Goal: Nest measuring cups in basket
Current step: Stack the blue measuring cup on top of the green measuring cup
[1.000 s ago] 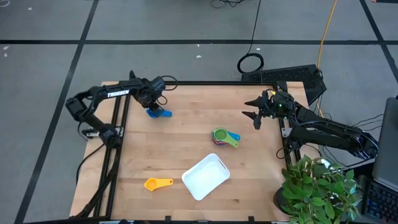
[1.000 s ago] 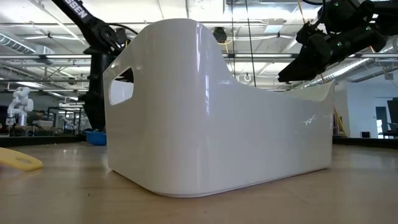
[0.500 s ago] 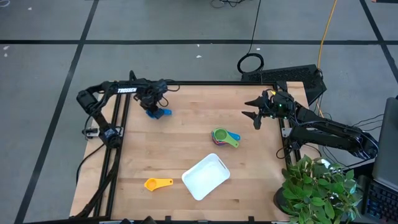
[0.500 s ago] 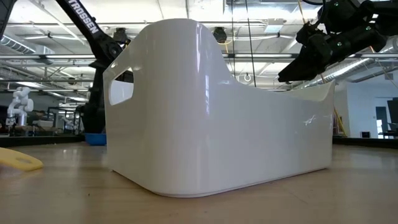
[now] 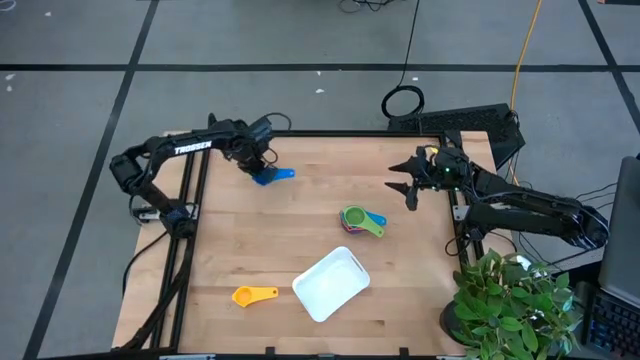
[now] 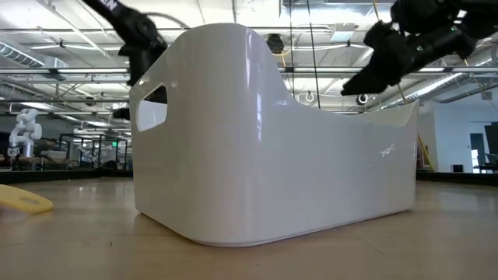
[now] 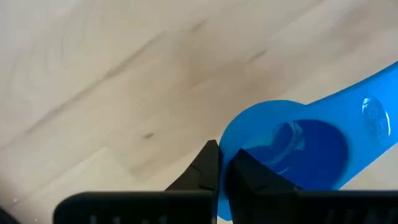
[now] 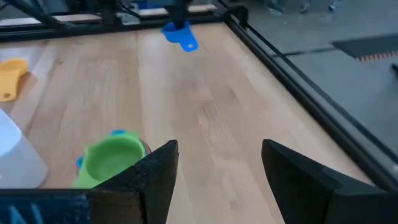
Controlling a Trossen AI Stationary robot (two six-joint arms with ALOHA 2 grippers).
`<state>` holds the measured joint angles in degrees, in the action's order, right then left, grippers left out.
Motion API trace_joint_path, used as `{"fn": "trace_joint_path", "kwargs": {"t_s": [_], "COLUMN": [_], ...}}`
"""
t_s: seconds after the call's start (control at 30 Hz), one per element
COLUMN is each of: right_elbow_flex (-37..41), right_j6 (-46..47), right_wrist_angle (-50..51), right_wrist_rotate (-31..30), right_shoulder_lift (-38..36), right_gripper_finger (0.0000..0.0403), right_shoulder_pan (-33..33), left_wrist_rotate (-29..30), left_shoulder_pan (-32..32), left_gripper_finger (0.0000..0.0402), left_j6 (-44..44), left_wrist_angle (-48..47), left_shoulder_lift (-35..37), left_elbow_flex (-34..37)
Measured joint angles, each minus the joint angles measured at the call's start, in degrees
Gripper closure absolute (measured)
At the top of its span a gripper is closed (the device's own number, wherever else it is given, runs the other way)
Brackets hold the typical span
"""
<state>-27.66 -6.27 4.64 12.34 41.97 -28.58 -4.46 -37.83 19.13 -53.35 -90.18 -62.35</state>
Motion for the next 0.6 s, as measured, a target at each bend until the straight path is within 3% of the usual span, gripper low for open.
{"fn": "trace_joint_path", "kwargs": {"t_s": [0.33, 0.6], "right_elbow_flex": [-13.6, -17.94], "right_j6": [-10.35, -12.89], "right_wrist_angle": [-0.12, -10.47], "right_wrist_rotate": [-0.09, -1.97], "right_shoulder_lift": [15.34, 24.39], "right_gripper_finger": [0.0177, 0.0177], "right_shoulder_pan": [7.07, 11.38], "left_wrist_rotate": [-0.18, 0.42], "left_shoulder_pan": [10.57, 14.93], "left_gripper_finger": [0.0394, 0.0394], "left_j6": [1.94, 3.77], "left_wrist_angle": [0.16, 5.1], "left_shoulder_lift": [-0.72, -0.72], "left_elbow_flex": [-15.15, -15.89]}}
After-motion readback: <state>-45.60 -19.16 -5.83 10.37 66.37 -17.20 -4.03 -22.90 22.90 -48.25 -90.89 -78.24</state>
